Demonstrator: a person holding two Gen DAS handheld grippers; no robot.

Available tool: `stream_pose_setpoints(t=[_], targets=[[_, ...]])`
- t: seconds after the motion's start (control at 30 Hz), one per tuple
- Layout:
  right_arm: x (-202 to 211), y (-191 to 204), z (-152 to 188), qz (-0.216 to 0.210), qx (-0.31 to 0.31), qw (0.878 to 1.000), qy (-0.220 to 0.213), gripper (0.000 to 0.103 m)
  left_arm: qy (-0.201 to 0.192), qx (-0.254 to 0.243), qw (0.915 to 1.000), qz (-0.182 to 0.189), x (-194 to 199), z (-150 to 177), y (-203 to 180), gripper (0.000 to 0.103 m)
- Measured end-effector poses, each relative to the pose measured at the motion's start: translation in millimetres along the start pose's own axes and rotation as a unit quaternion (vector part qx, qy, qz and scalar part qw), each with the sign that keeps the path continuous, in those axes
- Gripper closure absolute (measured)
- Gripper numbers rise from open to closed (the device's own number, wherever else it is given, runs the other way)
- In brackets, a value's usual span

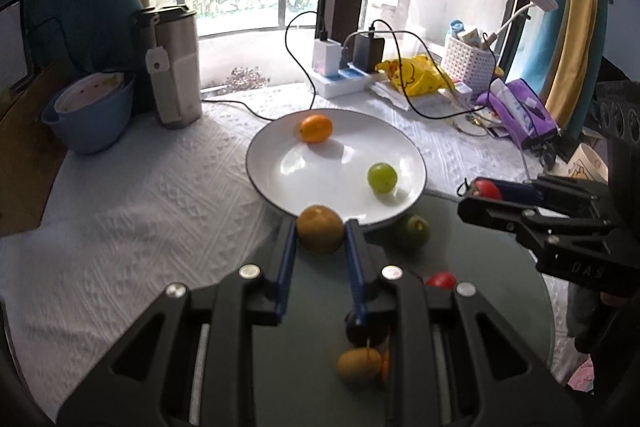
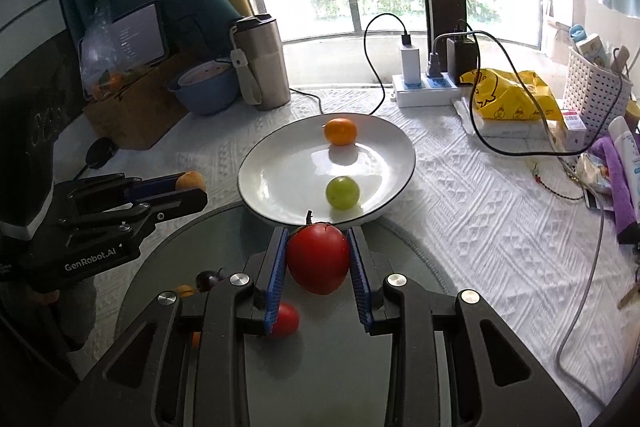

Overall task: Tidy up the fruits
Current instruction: 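Carry the brownish fruit with the left tool while the right tool carries the tomato to the plate, then open the left tool over the plate while the right tool releases the red tomato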

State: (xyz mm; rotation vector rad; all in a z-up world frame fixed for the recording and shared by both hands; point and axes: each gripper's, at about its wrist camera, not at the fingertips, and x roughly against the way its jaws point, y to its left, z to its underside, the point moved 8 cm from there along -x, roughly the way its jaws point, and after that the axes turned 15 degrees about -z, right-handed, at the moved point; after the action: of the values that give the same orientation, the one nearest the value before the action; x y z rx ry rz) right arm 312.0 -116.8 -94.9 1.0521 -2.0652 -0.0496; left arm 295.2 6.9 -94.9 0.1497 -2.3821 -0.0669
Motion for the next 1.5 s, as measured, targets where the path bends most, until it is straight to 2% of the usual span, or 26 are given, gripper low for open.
stream_pose_setpoints(t=[0.57,1.03,1.3,1.5], targets=[[-31.6,-38.9,-21.4,0.012,-0.008,1.000,0.009,0.071,-0.004,-0.013,0.9999,0.005,-49.1,-28.3,-9.9,0.078],[-60.0,-61.6,-35.4,0.026,-0.019,0.999,0.008,0.071,0.020,0.006,0.9998,0.003,-84.6,-35.0,-0.5,0.078],[-54.1,-65.0,-38.9,0.040,-0.024,0.999,-0.001,0.070,0.025,0.009,0.9996,0.004,-87.1,-34.9,0.7,0.076],[-40.8,-58.5,-41.0,0.043,-0.022,0.999,-0.014,0.070,0.012,0.015,0.9998,0.000,-73.6,-40.0,2.5,0.072]])
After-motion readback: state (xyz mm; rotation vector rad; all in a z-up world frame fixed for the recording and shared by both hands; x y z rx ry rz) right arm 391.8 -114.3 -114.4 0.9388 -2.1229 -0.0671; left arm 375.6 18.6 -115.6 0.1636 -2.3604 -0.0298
